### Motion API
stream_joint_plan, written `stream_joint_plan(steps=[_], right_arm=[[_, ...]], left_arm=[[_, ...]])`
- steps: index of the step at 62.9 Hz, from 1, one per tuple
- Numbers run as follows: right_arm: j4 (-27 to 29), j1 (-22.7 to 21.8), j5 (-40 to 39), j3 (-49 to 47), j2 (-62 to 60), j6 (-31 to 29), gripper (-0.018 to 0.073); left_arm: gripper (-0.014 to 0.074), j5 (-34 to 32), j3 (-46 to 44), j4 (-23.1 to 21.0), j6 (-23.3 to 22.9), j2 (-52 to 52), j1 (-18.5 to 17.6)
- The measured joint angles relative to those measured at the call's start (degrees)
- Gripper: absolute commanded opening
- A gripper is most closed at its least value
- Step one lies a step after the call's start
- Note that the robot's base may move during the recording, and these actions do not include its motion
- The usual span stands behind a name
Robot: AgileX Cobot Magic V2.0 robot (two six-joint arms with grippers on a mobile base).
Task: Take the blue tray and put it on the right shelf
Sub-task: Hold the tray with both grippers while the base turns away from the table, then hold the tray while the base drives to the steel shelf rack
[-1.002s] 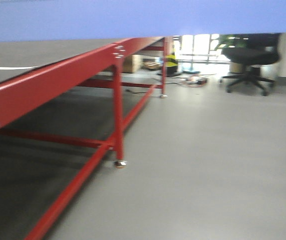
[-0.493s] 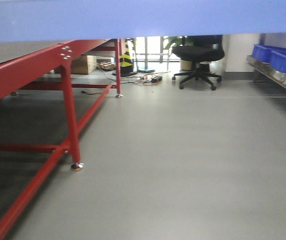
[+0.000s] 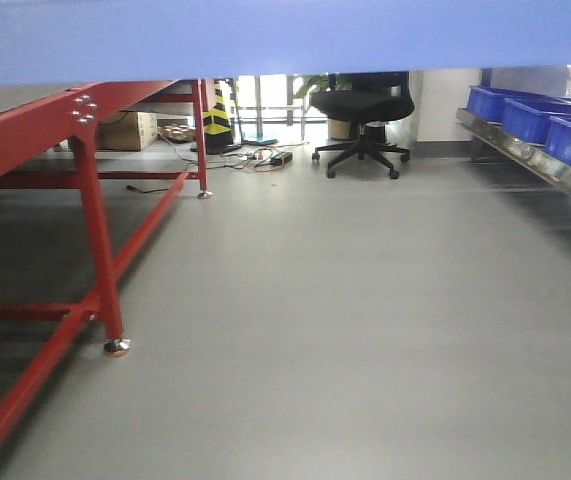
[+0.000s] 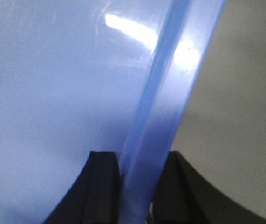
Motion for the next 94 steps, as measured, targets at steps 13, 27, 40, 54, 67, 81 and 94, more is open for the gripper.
stream_joint_plan(steps=[13, 27, 40, 54, 67, 81, 94], right_arm=[[-0.13, 0.00, 0.33, 0.00, -0.10, 0.00, 0.0055], [-0.13, 0.00, 0.33, 0.00, -0.10, -0.11, 0.0055], [-0.25, 0.00, 0.33, 0.00, -0.10, -0.11, 0.0055], [-0.25, 0.00, 0.33, 0.00, -0.10, -0.11, 0.0055], [-0.25, 0.00, 0.33, 0.00, -0.10, -0.11, 0.0055], [-0.25, 0.00, 0.33, 0.00, -0.10, -0.11, 0.0055], [-0.25, 0.00, 0.33, 0.00, -0.10, -0.11, 0.0055]], left_arm=[[-0.0048, 0.14, 0.00, -0.34, 0.00, 0.00, 0.00], [-0.0048, 0.14, 0.00, -0.44, 0.00, 0.00, 0.00], [-0.0048, 0.14, 0.00, -0.57, 0.00, 0.00, 0.00], [-0.0048, 0.14, 0.00, -0.57, 0.00, 0.00, 0.00], [-0.0048, 0.14, 0.00, -0.57, 0.00, 0.00, 0.00], [-0.0048, 0.14, 0.00, -0.57, 0.00, 0.00, 0.00], [-0.0048, 0.14, 0.00, -0.57, 0.00, 0.00, 0.00]])
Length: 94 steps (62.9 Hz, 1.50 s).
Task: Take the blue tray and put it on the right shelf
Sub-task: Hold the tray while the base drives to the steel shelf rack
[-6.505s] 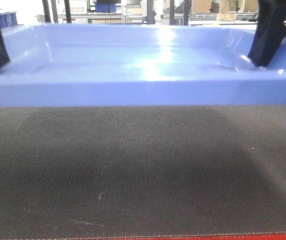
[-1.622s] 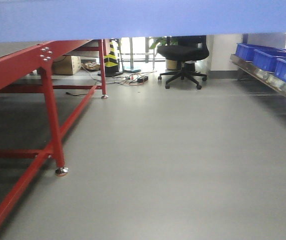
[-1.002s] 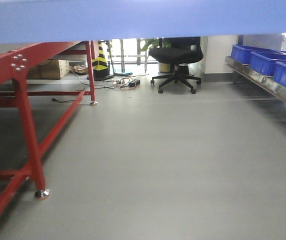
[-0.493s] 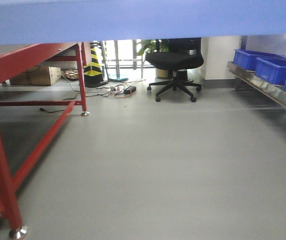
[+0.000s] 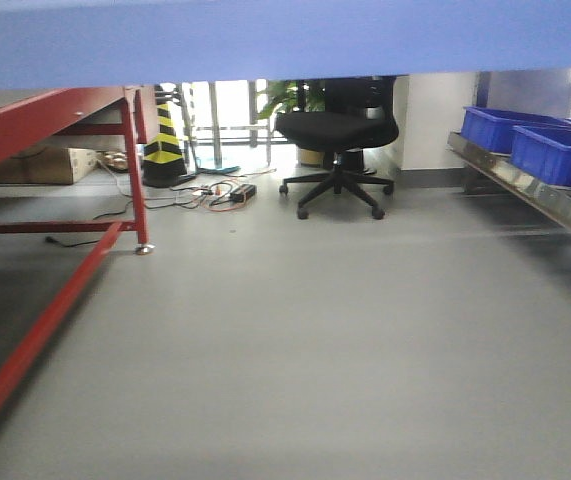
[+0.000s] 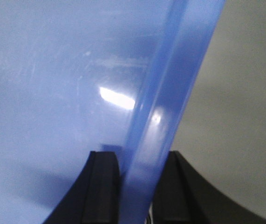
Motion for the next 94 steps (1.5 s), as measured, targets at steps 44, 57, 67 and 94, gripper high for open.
stream_joint_plan(steps=[44, 57, 67, 94], right_arm=[[0.00, 0.00, -0.11, 0.00, 0.00, -0.11, 0.0055], [0.00, 0.00, -0.11, 0.00, 0.00, -0.11, 0.0055], [0.00, 0.00, -0.11, 0.00, 0.00, -0.11, 0.0055], [0.00, 0.00, -0.21, 0.00, 0.00, -0.11, 0.0055]], left_arm=[[-0.0048, 0.13, 0.00, 0.00, 0.00, 0.00, 0.00], [-0.0048, 0.13, 0.00, 0.00, 0.00, 0.00, 0.00], [-0.0048, 0.13, 0.00, 0.00, 0.00, 0.00, 0.00], [-0.0048, 0.13, 0.00, 0.00, 0.00, 0.00, 0.00]])
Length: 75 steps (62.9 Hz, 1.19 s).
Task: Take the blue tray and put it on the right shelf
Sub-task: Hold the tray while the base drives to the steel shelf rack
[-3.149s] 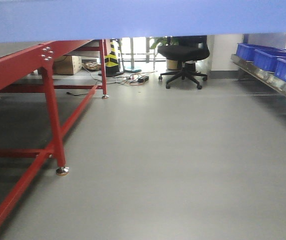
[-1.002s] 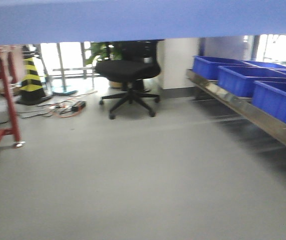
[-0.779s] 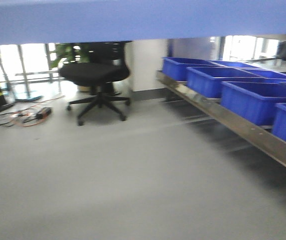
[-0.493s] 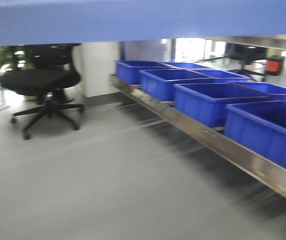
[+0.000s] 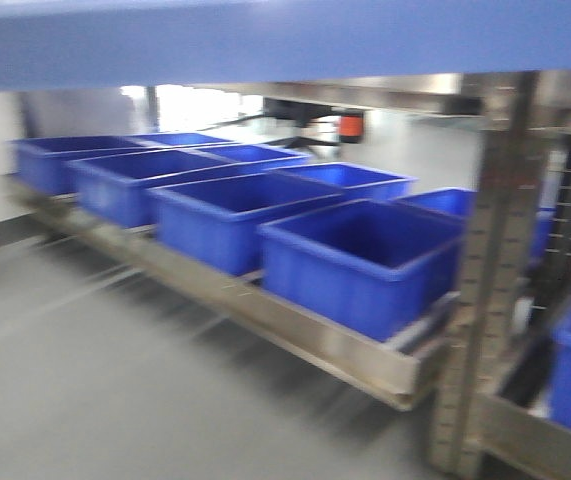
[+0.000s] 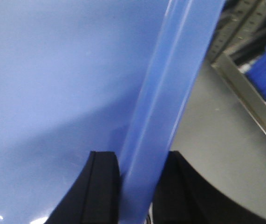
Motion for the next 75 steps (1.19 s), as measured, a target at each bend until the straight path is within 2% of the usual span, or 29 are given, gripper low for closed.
stream_joint_plan(steps=[75], right_arm=[[-0.11, 0.00, 0.10, 0.00, 0.00, 0.00, 0.0055]], left_arm=[[-0.0048, 0.00, 0.00, -0.24, 0.00, 0.00, 0.00]])
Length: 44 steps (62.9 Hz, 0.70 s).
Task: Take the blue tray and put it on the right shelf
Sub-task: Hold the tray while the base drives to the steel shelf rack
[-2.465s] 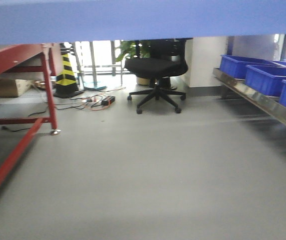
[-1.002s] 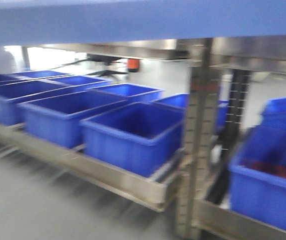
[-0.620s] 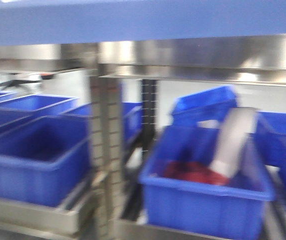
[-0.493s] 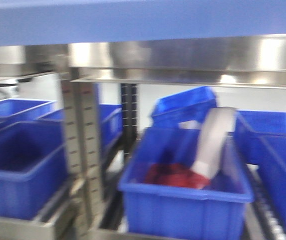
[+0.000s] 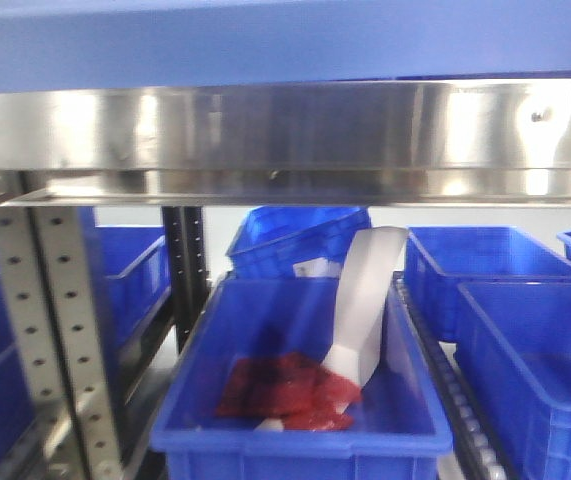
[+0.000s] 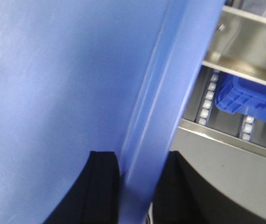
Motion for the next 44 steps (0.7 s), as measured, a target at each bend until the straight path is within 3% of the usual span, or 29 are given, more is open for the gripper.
stream_joint_plan(steps=[44], right_arm=[[0.00, 0.00, 0.00, 0.00, 0.00, 0.00, 0.0055]], left_arm=[[-0.0048, 0.00, 0.00, 0.00, 0.00, 0.09, 0.00]])
